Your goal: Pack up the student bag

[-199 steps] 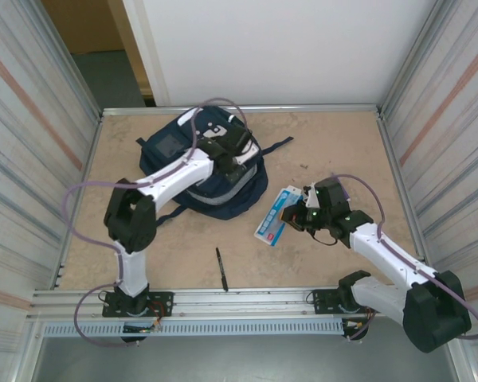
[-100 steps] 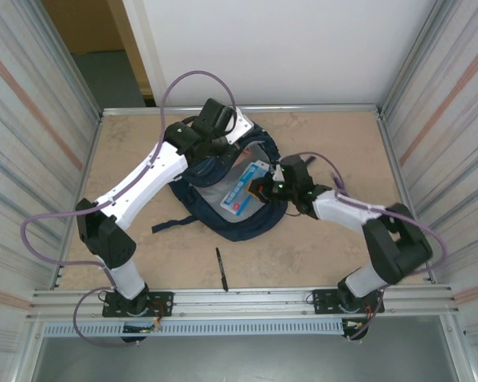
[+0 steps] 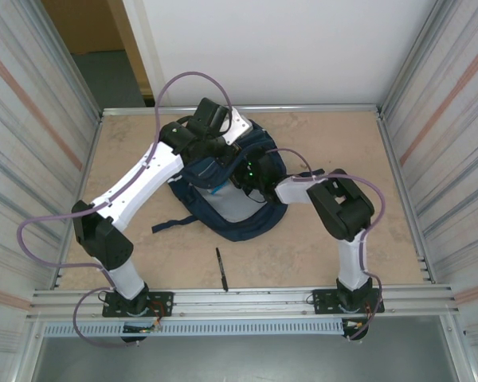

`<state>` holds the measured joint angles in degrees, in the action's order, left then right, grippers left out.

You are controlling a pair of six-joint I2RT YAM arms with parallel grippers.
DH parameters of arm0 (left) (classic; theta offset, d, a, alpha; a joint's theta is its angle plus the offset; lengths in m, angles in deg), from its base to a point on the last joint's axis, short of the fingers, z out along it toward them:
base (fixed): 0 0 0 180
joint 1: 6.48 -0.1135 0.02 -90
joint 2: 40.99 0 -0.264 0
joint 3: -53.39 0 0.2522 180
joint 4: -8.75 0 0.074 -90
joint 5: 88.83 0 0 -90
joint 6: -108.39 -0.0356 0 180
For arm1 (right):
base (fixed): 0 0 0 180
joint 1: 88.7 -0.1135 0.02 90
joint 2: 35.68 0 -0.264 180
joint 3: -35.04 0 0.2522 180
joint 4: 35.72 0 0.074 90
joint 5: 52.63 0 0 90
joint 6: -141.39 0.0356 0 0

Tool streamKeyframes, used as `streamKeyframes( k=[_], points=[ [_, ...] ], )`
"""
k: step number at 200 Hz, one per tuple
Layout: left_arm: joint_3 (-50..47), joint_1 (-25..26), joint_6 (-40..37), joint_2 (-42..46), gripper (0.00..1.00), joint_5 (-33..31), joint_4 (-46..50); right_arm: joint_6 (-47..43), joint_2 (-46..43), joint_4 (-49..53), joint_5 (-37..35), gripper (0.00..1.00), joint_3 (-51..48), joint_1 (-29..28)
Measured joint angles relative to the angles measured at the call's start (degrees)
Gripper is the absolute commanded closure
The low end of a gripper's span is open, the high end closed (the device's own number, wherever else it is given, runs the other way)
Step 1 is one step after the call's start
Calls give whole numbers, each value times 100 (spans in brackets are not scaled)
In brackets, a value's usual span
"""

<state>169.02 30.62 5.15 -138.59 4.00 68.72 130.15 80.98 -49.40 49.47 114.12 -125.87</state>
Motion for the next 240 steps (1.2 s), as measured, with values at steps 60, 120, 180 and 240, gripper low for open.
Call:
streamKeyframes(
  k=[60, 120, 180, 240],
  points=[
    [-157, -96, 286, 2, 100, 216, -317, 671, 223, -68, -13, 50, 238, 107],
    [-662, -520, 745, 2, 100, 487, -931, 389, -1108, 1429, 474, 39, -573, 538],
    [-1233, -669, 1073, -59, 73, 1073, -1582, -1255, -2485, 2691, 723, 41, -1220, 627],
    [-2282, -693, 1685, 50, 44, 1596, -1917, -2699, -4546, 4192, 166, 39, -2238, 658]
  ],
)
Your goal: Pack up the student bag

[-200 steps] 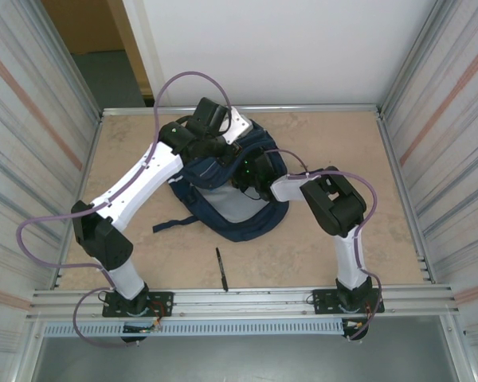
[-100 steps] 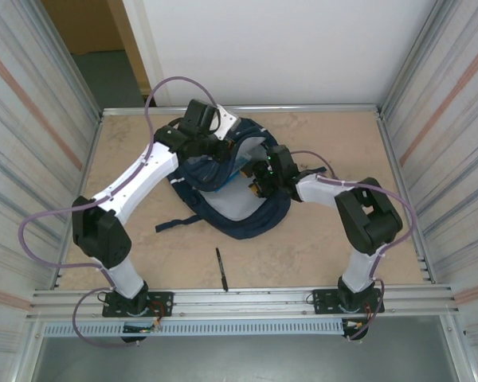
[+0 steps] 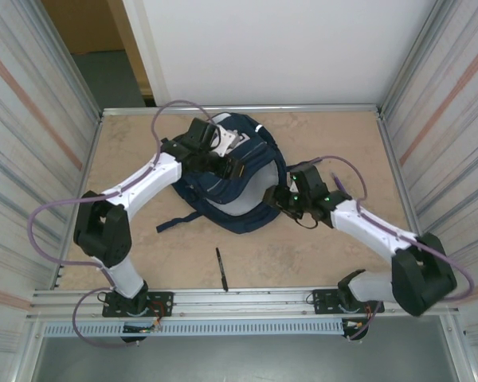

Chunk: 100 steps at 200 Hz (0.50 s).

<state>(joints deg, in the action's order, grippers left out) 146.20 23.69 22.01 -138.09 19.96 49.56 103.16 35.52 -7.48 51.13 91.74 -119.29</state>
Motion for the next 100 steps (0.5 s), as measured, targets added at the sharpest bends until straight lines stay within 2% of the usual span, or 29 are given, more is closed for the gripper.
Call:
streamKeyframes(
  k=[23, 45, 74, 90, 100],
  points=[
    [-813, -118, 520, 479, 42, -149, -153, -411, -645, 522, -372, 39, -74, 33],
    [-1445, -546, 1054, 942, 42, -341, -326, -739, -984, 809, -675, 39, -72, 17],
    [-1880, -1237, 1497, 1130, 41, -535, -387, -1014, -927, 1023, -922, 39, -17, -175],
    [-2022, -1384, 1580, 1130, 40, -734, -426, -1117, -745, 1095, -977, 39, 98, -352],
    [-2083, -1399, 1582, 1145, 40, -621, -514, -1196, -586, 1115, -988, 39, 212, -470]
  ],
)
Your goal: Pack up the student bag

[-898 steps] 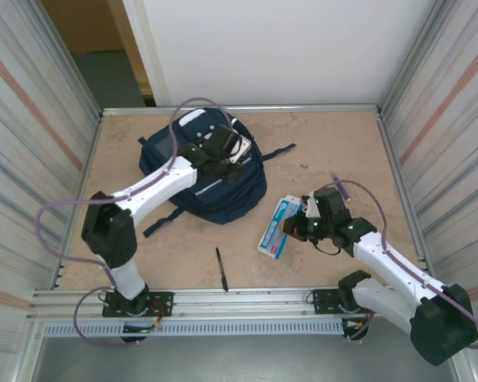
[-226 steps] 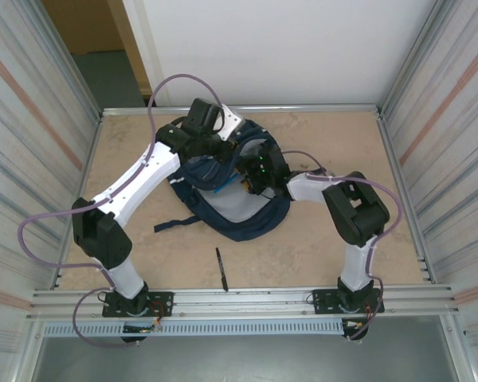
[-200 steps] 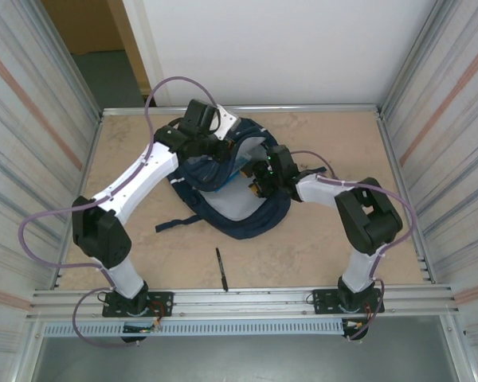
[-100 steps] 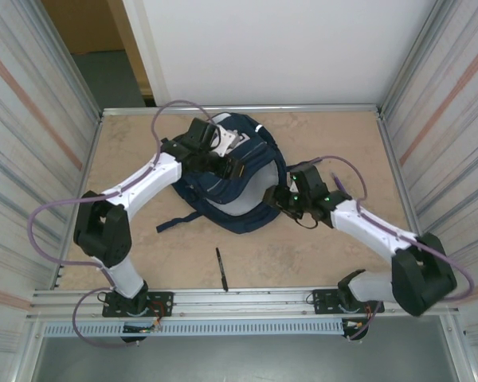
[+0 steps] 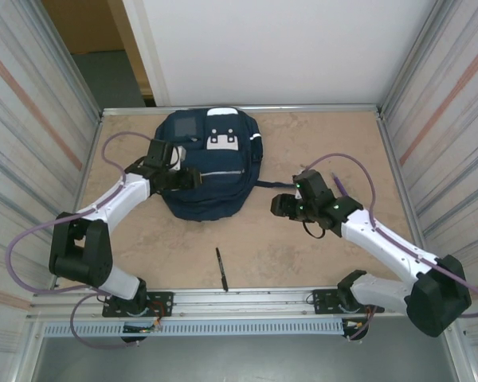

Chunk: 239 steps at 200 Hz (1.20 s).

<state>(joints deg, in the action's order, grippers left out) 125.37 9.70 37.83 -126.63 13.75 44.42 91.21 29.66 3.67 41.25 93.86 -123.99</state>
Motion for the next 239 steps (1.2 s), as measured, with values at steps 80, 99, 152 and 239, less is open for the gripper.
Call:
streamKeyframes(
  k=[80, 99, 152, 239],
  points=[
    [-221, -481, 177, 752, 32, 734, -787, -151, 826, -151, 256, 39, 568, -352],
    [-197, -1080, 249, 540, 34, 599, -839, -201, 822, -129, 273, 38, 691, -446],
    [-549, -914, 356, -570, 37, 485, -1104, -299, 619, -96, 238, 38, 691, -433],
    [-1255, 3230, 1840, -92, 35, -643, -1711, -297, 879, -175, 916, 38, 680, 284]
  ],
)
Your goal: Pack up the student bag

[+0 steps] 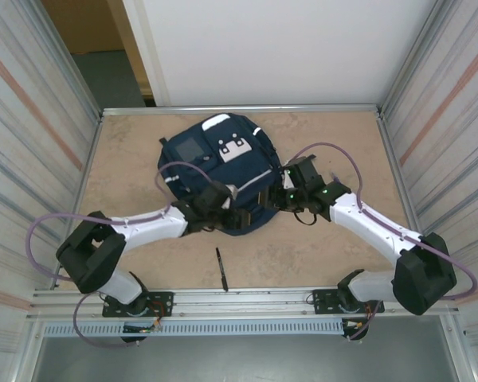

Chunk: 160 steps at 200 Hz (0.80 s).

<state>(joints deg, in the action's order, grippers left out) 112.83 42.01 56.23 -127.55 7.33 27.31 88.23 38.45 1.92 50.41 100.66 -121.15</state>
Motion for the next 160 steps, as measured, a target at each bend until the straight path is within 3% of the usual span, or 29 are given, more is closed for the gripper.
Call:
streamKeyframes(
  k=[25, 47, 62, 82, 108, 160],
  points=[
    [22, 667, 210, 321, 33, -299, 310, -4, 46, -28, 179, 38, 0, 280],
    [96, 616, 232, 1056, 31, -940, 1027, -7, 157, -24, 249, 38, 44, 240],
    [105, 133, 225, 1639, 32, -1174, 1368, -4, 251, -70, 278, 38, 66, 199],
    [-72, -1062, 160, 2232, 35, -1132, 1416, -2, 343, -184, 291, 38, 66, 85],
    [-428, -2345, -37, 2251, 38, -894, 1294, -2, 520, -245, 284, 38, 85, -146],
    [-310, -2830, -730, 1106, 39, -249, 953, -4, 654, -247, 262, 38, 160, -236]
  ],
)
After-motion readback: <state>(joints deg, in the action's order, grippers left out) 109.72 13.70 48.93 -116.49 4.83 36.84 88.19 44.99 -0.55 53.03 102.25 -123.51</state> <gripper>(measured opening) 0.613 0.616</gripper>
